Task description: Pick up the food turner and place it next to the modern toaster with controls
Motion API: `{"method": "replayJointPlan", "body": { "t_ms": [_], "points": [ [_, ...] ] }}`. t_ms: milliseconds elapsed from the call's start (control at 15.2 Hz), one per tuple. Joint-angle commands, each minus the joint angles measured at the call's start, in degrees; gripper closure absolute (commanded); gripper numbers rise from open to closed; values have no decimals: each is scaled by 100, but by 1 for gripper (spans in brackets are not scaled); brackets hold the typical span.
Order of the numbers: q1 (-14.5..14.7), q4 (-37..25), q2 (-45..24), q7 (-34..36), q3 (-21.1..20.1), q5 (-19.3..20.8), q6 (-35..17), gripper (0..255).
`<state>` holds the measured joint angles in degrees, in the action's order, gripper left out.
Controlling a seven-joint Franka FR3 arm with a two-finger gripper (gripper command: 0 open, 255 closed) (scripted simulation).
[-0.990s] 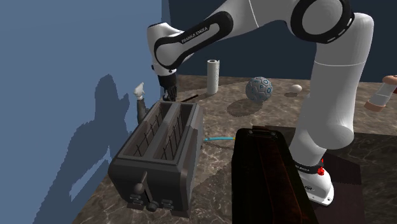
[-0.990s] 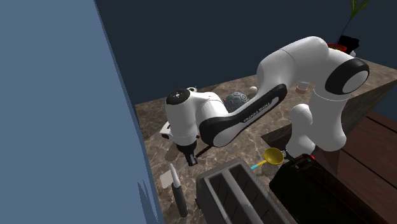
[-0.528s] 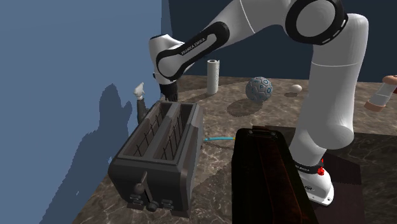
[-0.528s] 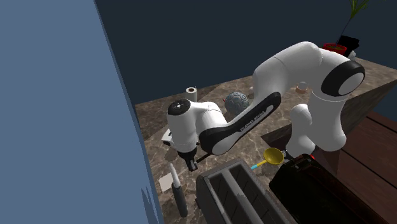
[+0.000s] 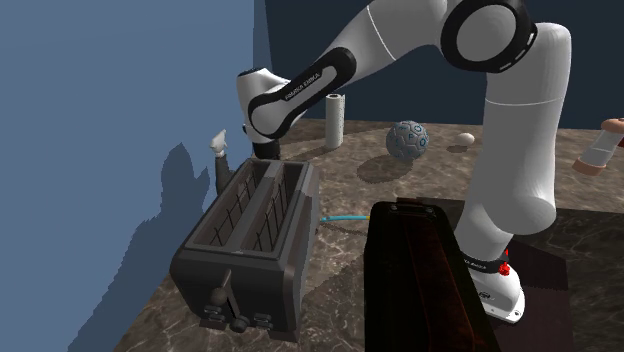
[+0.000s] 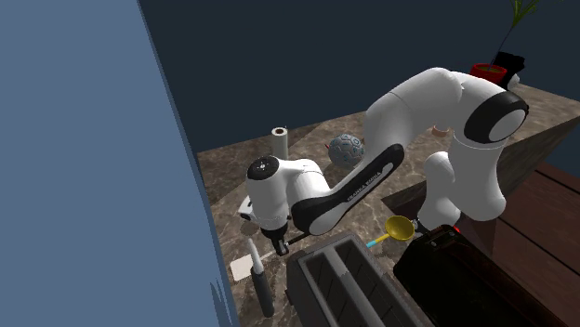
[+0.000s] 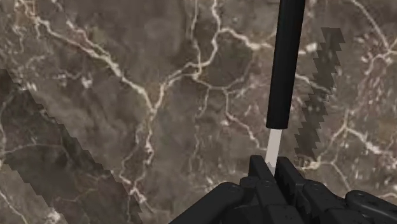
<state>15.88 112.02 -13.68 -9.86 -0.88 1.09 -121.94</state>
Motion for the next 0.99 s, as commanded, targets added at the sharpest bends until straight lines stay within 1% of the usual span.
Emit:
{"method": "replayJointPlan", "body": {
  "t_ms": [0, 264, 330, 660, 924],
  "points": [
    [-1, 2, -4, -1, 0, 0, -8, 255],
    [-1, 2, -4, -1, 0, 0, -7, 255],
    [-1, 2, -4, -1, 0, 0, -7, 0],
    [-1, 2, -4, -1, 0, 0, -7, 0],
    [3, -421, 248, -8, -4, -10, 667, 0]
  ]
}}
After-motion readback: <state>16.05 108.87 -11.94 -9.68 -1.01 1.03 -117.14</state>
